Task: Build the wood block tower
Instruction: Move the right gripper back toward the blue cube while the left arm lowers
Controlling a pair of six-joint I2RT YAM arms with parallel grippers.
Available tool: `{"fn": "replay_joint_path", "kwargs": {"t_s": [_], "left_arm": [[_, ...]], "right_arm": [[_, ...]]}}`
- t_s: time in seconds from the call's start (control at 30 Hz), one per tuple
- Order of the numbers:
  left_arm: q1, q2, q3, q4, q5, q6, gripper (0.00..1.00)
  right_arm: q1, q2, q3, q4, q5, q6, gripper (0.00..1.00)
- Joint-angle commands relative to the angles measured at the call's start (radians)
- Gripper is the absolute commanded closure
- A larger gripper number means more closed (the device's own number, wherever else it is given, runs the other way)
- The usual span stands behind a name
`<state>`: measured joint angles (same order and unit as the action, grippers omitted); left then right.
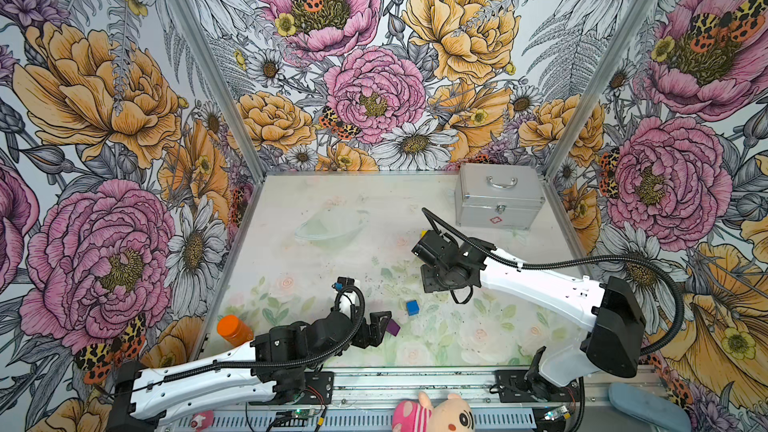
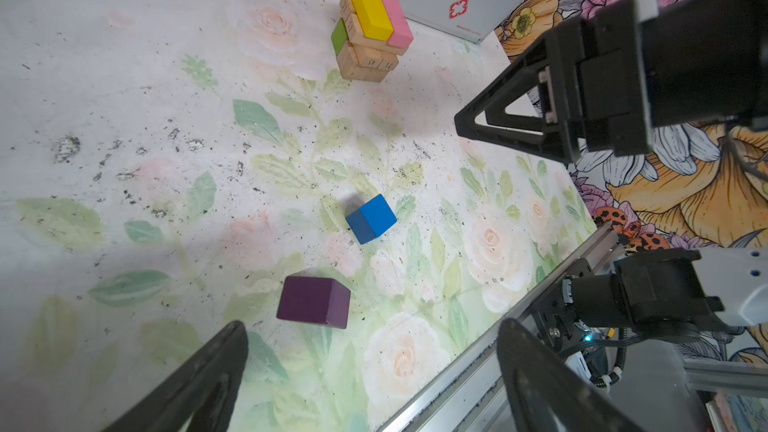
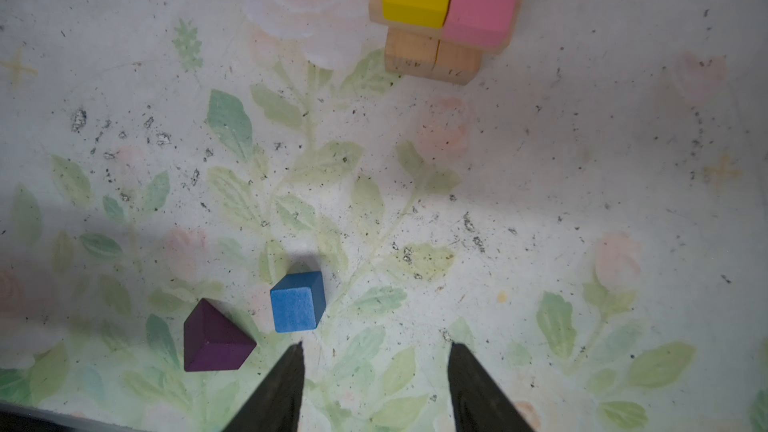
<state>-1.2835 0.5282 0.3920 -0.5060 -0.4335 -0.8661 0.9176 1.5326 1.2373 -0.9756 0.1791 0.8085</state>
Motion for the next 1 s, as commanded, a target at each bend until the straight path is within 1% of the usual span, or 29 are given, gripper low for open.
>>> {"fn": "replay_joint_path", "kwargs": {"t_s": [0.0,0.47,0.67,0.97], "left_arm": [[-0.011,-0.004,-0.025,-0.005,-0.048,-0.042,0.05],[-0.013,-0.007,-0.045,-0.026,-0.060,-0.067,0.06],[-0.011,0.001,-0.036,-0.027,-0.067,-0.067,0.06],[-0.010,0.014,-0.038,-0.025,-0.063,-0.074,0.06]], "right_arm": [[0.018,0.022,-0.002,0.055,-0.004,0.016,0.44],[0.055,0.157,-0.026,0.171,-0.099,0.005,0.45],[0.061,0.211,-0.024,0.185,-0.106,0.004,0.45],[0.083,0.232,-0.026,0.196,-0.111,0.013,0.45]]}}
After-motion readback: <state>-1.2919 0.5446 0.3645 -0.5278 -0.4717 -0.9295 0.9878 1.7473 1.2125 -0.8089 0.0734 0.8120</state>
